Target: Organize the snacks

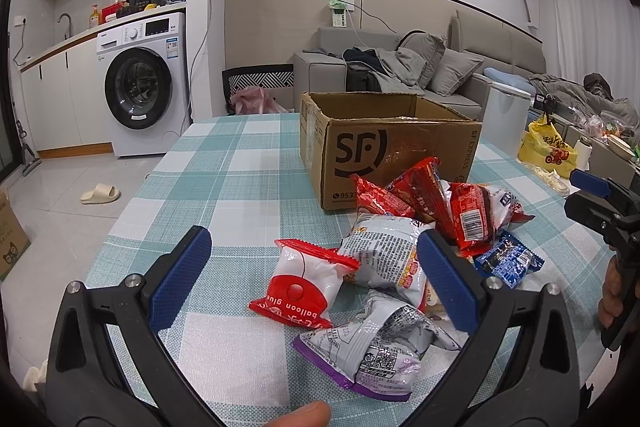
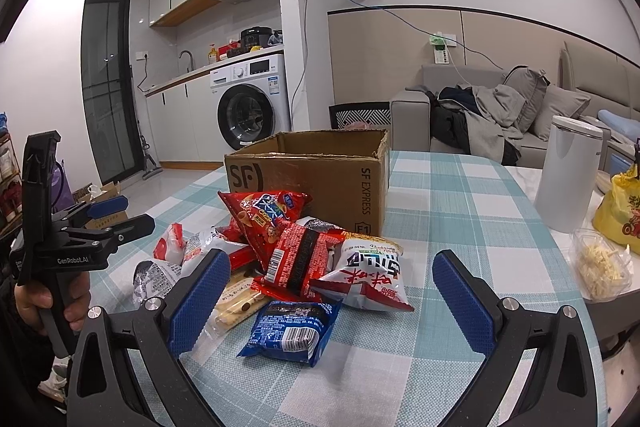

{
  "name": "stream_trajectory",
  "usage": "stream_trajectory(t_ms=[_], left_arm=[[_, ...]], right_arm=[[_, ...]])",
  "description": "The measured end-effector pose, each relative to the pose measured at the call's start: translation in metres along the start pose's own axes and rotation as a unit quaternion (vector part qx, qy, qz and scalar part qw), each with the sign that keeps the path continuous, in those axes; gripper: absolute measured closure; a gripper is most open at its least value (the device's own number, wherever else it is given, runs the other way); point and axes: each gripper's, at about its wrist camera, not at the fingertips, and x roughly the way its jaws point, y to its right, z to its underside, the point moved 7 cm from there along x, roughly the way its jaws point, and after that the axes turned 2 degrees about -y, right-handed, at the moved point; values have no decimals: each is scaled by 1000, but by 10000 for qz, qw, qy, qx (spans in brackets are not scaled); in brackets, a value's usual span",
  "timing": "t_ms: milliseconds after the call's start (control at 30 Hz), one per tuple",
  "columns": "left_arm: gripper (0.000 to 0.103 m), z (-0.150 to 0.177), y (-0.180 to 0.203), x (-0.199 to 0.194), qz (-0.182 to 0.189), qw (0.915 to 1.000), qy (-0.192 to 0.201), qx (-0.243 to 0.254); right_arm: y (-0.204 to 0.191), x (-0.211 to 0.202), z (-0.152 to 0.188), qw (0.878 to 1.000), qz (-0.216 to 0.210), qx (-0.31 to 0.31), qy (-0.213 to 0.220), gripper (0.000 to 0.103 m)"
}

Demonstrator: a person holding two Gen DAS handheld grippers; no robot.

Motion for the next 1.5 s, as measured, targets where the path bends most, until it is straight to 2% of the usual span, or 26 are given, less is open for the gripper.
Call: stream_trajectory(t_ms=[433, 700, 800, 867, 1000, 1267, 1367, 1500], left_arm=[[1, -2, -2, -2, -4, 10000, -1, 0], [1, -3, -4, -3, 16, 10000, -3, -25], [1, -4, -4, -4, -137, 9999, 41, 41], [1, -4, -3, -5, -229, 9997, 14, 100], [1, -5, -3, -10, -167, 9998, -41, 59], [1, 5, 8, -7, 152, 9985, -505, 163], [1, 12, 11, -5, 87, 9981, -571, 224], [1, 20, 10, 0, 105, 9969, -745, 225]], right_arm=[[2, 1, 0, 10000, 6, 14, -13, 0], [7, 2, 3, 9998, 167, 55, -92, 0], [9, 3, 4, 9996, 237, 66, -128, 0], [10, 6, 5, 9990, 352, 72, -253, 0], [10, 9, 6, 9983, 232, 206, -495, 0], [-6, 27, 26, 9901, 40, 197, -1387, 1], [-12, 37, 36, 9858, -101, 264, -1657, 1], [-18, 50, 47, 9802, -221, 310, -1943, 14]])
